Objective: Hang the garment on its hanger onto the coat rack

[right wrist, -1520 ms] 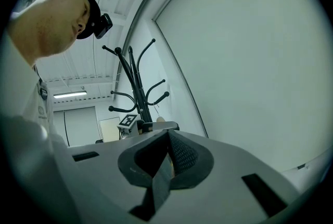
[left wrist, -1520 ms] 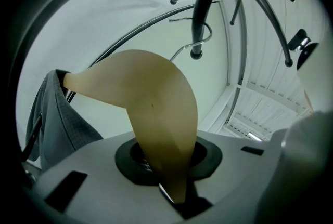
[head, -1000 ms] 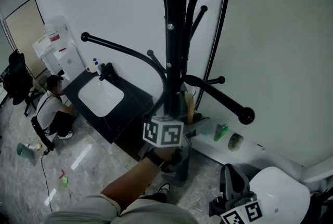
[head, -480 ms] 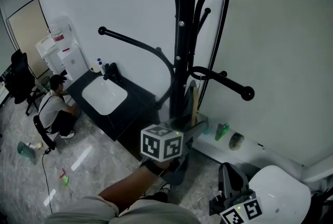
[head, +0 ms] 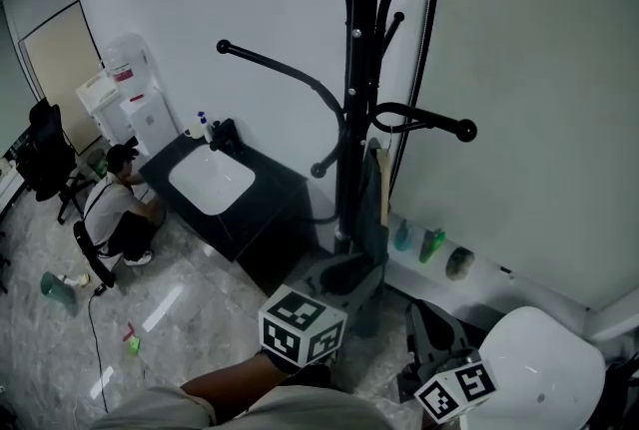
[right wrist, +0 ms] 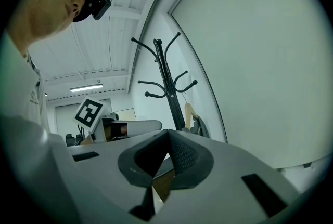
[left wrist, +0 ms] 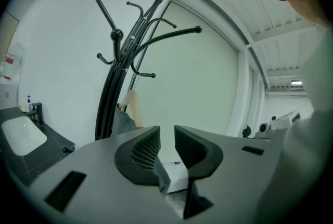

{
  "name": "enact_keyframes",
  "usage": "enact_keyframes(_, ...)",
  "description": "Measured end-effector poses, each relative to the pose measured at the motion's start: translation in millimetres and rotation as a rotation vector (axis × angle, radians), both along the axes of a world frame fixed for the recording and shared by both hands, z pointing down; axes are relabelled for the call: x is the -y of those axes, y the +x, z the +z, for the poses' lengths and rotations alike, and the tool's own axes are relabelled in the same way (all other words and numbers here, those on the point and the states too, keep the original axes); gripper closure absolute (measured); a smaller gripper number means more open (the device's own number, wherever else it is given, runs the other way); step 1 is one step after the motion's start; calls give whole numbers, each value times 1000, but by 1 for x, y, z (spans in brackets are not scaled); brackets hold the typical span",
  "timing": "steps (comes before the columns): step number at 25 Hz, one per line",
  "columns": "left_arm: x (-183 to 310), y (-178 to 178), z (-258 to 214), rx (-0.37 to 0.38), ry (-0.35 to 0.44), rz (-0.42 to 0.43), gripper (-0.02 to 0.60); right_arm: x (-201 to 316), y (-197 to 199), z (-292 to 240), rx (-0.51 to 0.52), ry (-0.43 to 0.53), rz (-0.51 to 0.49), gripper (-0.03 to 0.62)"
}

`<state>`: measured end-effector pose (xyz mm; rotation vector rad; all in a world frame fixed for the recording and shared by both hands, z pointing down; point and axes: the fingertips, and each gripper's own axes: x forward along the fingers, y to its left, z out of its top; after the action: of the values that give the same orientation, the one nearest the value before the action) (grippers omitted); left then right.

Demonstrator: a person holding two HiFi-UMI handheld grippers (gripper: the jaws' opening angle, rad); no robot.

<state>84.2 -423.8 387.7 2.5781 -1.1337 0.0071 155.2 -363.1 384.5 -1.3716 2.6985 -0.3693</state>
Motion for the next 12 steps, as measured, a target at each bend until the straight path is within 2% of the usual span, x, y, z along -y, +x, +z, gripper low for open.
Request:
enact_keyframes(4,-39,13,8,6,-4,44,565,-18,-2,6,-20,-8,-17,579)
enact_keyframes(9,-86,28,11,18,10,87,575,-46,-3,8,-22,-10,-26,579)
enact_keyframes(12,-99,29,11,19,16,78,577,-57,-2,11,-19,-13,-29,579)
